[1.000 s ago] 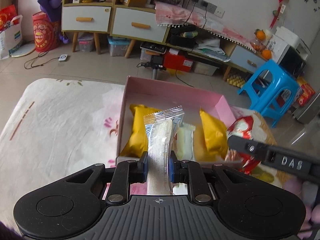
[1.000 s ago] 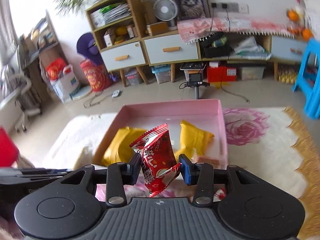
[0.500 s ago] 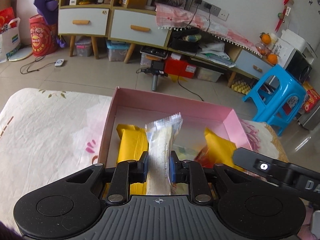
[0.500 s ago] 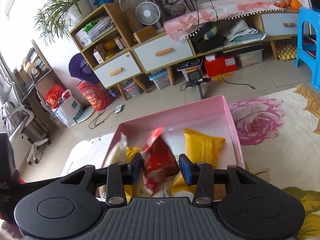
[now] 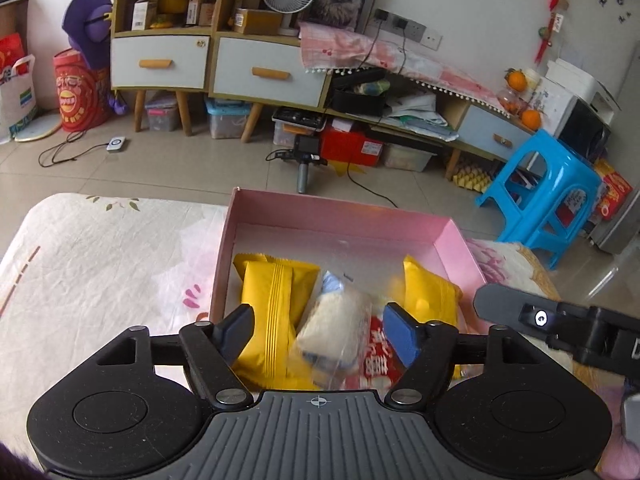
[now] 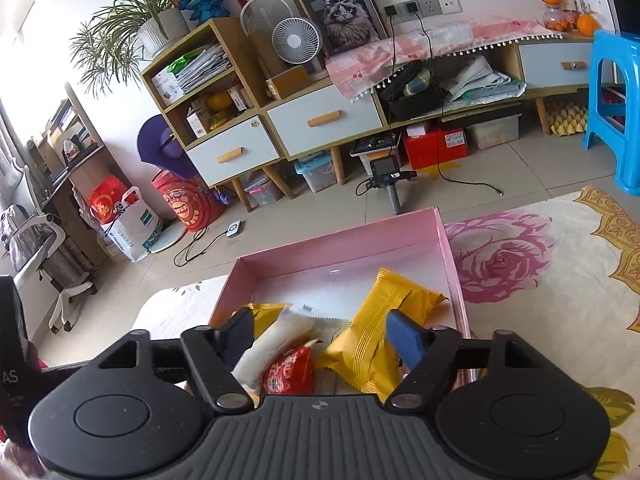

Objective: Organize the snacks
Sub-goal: 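Open both tools and withdraw them from the box toward the snack pile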

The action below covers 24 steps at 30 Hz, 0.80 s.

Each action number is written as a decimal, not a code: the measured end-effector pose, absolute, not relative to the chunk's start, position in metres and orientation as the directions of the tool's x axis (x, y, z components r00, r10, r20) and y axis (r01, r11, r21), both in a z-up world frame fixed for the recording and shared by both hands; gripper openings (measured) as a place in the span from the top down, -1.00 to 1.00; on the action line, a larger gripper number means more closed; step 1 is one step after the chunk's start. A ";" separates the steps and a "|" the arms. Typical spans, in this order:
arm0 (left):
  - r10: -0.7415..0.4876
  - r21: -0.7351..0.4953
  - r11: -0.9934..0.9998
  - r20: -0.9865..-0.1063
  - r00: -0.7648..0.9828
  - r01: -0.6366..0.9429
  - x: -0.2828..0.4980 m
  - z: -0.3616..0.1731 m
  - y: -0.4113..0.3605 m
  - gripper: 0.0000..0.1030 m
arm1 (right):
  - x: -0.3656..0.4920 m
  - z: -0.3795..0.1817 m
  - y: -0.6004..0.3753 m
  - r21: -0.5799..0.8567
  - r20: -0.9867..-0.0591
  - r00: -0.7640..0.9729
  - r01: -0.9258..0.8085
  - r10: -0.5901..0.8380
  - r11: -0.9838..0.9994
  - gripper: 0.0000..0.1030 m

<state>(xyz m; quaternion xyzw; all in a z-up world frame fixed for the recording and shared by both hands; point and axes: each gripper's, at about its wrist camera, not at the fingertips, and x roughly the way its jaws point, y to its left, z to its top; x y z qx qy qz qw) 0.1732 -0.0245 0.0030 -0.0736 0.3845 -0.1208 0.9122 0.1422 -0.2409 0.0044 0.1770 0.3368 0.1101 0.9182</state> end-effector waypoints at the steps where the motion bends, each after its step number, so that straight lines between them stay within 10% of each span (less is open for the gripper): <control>1: -0.278 -0.224 0.960 -0.684 0.674 0.169 0.170 0.004 -0.023 -0.42 | 0.141 0.005 -0.241 0.395 -0.580 0.748 -0.087 0.322 0.915 -0.39; 24: -0.323 -0.193 0.944 -0.697 0.640 0.267 0.071 -0.001 0.015 -0.89 | 0.077 0.016 -0.242 0.283 -0.588 0.735 -0.206 0.339 0.937 -0.82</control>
